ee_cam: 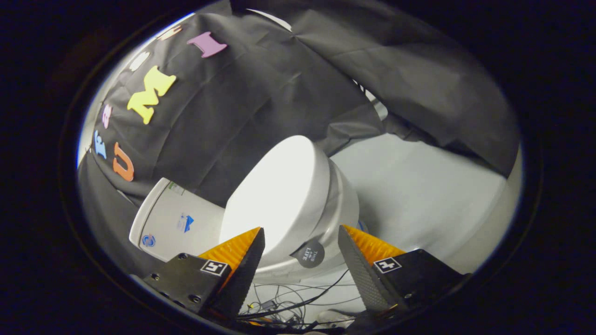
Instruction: Open the toilet lid.
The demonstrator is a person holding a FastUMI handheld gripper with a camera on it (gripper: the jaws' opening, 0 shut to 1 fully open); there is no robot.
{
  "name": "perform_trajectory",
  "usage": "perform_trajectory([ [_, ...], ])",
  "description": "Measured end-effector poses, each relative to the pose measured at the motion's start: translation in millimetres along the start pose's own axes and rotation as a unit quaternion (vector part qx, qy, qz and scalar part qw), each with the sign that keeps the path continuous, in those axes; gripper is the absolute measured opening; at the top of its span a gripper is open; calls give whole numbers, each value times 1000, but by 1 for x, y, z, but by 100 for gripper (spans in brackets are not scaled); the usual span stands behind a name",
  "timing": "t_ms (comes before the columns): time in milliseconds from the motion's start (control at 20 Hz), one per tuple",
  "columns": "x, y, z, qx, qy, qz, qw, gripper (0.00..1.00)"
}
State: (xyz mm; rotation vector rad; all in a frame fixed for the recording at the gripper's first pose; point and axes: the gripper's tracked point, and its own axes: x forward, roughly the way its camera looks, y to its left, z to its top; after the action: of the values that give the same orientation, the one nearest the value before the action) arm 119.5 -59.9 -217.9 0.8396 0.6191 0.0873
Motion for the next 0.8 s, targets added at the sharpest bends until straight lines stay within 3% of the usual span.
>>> perform_trajectory([
  [450, 17, -11, -31, 90, 54, 15, 994, 88],
  [800, 28, -10, -45, 142, 82, 31, 986, 64],
])
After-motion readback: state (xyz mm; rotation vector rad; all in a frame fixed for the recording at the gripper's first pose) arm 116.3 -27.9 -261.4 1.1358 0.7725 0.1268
